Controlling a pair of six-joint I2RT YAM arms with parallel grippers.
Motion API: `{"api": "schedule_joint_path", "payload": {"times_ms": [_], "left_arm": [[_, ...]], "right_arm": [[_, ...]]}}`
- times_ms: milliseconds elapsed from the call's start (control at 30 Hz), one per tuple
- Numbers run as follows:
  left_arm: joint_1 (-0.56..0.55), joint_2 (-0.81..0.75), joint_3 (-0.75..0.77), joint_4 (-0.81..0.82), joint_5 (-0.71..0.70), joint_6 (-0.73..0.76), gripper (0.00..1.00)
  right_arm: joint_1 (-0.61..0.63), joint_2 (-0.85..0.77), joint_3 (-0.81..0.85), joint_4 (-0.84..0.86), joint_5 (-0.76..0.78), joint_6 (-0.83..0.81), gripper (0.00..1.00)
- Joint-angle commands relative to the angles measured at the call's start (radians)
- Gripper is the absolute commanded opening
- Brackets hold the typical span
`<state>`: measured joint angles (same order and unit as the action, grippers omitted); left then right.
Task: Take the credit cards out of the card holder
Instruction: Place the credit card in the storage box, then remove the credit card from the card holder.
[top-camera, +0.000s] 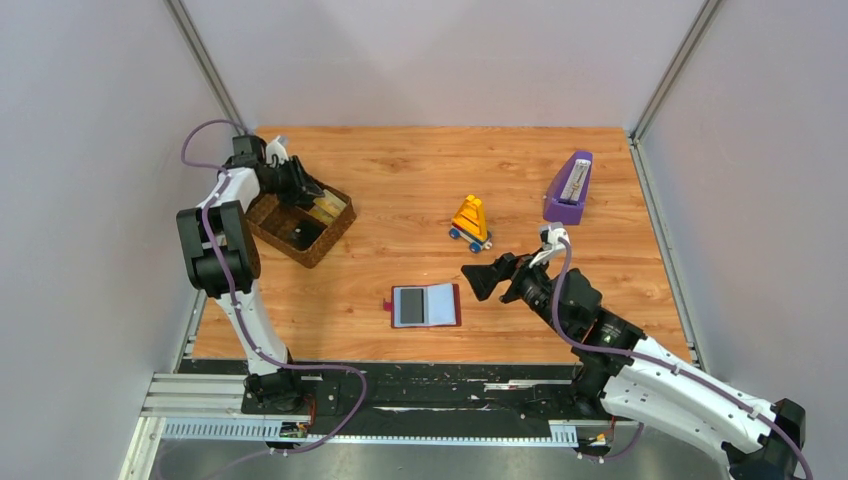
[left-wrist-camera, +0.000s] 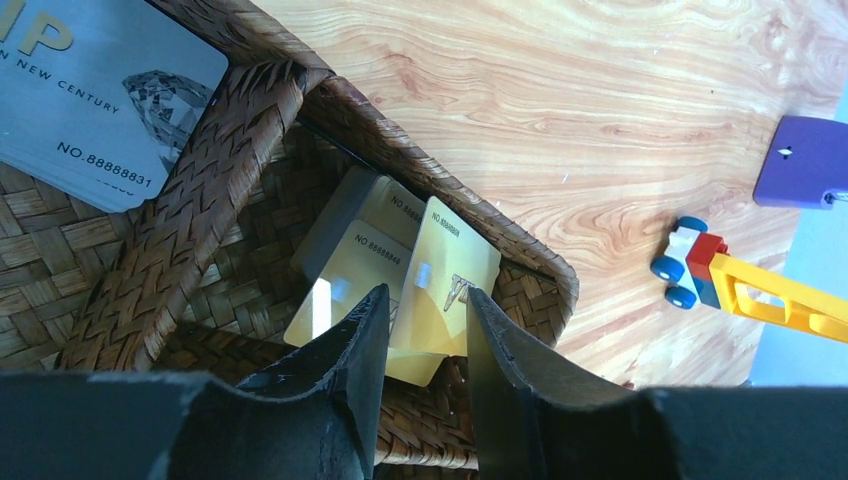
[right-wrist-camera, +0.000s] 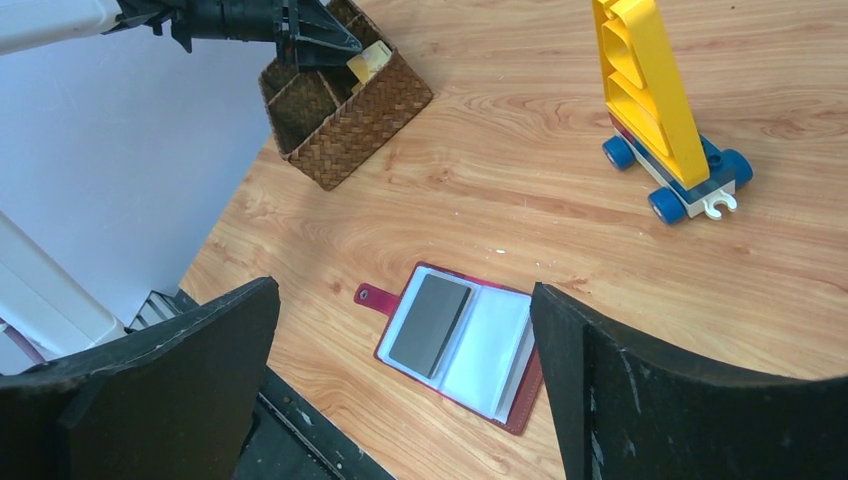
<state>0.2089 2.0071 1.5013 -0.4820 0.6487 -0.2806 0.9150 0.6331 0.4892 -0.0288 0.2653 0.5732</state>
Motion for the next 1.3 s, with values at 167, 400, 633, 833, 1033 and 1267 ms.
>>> {"api": "schedule_joint_path", "payload": {"times_ms": [167,400,633,833,1033,1267], "left_arm": [[-0.001,0.009,0.096,-0.038,-0.019,0.032,0.49],[0.0,0.009,0.137,-0.068,-0.038,0.015,0.52],[-0.025,-0.043,0.143,-0.123,-0.033,-0.031,0.52],[-0.112,-0.202,0.064,-0.183,-0.072,-0.016,0.52],[-0.233,-0.38,-0.087,-0.192,-0.093,0.005,0.5],[-0.399,-0.578,-0.318,-0.162,-0.09,0.01,0.49]], "right_arm": [[-0.004,0.025,0.099,-0.091,0.087,0.058,1.0],[-0.003,0.054,0.134,-0.12,0.079,0.073,0.99],[-0.004,0.05,0.132,-0.138,0.058,0.14,0.92],[-0.004,0.07,0.108,-0.191,0.017,0.217,0.85],[-0.004,0.102,0.062,-0.179,-0.07,0.312,0.61],[-0.004,0.22,0.025,-0.064,-0.215,0.328,0.31]]}}
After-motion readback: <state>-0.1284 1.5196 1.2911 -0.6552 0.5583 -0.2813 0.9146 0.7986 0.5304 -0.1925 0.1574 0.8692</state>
